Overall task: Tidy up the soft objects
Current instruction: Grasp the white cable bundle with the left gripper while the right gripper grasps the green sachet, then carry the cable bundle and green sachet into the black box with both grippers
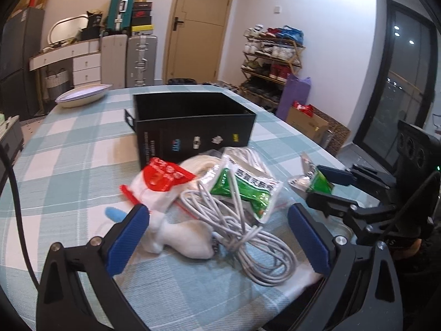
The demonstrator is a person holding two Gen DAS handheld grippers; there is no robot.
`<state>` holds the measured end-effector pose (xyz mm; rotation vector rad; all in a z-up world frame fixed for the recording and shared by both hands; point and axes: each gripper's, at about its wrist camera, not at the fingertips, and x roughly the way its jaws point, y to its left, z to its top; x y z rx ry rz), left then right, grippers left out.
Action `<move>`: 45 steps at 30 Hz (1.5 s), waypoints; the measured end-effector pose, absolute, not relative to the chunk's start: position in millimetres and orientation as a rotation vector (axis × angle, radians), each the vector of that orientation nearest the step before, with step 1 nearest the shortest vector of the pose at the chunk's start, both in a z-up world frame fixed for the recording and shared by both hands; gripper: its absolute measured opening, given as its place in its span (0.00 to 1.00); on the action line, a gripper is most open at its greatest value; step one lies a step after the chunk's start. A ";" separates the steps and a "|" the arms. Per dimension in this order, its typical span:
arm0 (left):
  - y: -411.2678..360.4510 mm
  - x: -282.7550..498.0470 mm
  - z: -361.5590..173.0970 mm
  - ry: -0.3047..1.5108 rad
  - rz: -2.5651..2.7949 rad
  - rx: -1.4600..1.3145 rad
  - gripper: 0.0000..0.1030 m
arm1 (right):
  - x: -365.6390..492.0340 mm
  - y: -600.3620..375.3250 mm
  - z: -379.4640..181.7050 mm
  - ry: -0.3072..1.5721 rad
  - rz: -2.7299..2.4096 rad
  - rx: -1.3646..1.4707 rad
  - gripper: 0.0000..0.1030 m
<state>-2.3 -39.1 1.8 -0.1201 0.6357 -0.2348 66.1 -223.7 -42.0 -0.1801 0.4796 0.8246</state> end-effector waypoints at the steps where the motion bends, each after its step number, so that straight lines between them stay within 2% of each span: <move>1: -42.3 -1.8 1.2 0.645 -0.254 -0.115 0.91 | 65.9 -223.5 -42.0 0.479 0.825 -0.181 0.53; 13: -57.2 7.7 -10.4 0.717 -0.329 -0.116 0.74 | 64.6 -223.4 -43.6 0.480 0.831 -0.181 0.53; 16: -59.2 11.7 -12.8 0.734 -0.337 -0.111 0.64 | 64.9 -223.2 -44.2 0.481 0.833 -0.180 0.53; 18: -60.4 13.5 -15.3 0.753 -0.341 -0.115 0.50 | 64.6 -223.4 -44.3 0.481 0.832 -0.182 0.53; 20: -61.0 13.2 -16.8 0.748 -0.341 -0.119 0.43 | 64.3 -223.5 -44.2 0.479 0.834 -0.182 0.53; 22: -59.2 11.2 -15.0 0.730 -0.344 -0.129 0.32 | 63.9 -223.1 -44.5 0.478 0.834 -0.183 0.53; 29: -52.6 7.4 -9.2 0.707 -0.347 -0.154 0.28 | 62.8 -223.6 -43.6 0.470 0.834 -0.184 0.53; 30: -52.0 6.0 -6.9 0.697 -0.347 -0.152 0.22 | 62.4 -223.3 -43.4 0.468 0.835 -0.185 0.53; 34: -47.5 3.1 -0.6 0.675 -0.335 -0.150 0.21 | 62.2 -222.8 -42.2 0.462 0.837 -0.185 0.53; 36: -45.6 2.9 -0.2 0.672 -0.326 -0.151 0.16 | 62.1 -222.5 -41.1 0.455 0.837 -0.183 0.53; 45: -35.1 1.1 15.3 0.622 -0.301 -0.166 0.13 | 64.0 -222.7 -29.8 0.432 0.844 -0.148 0.53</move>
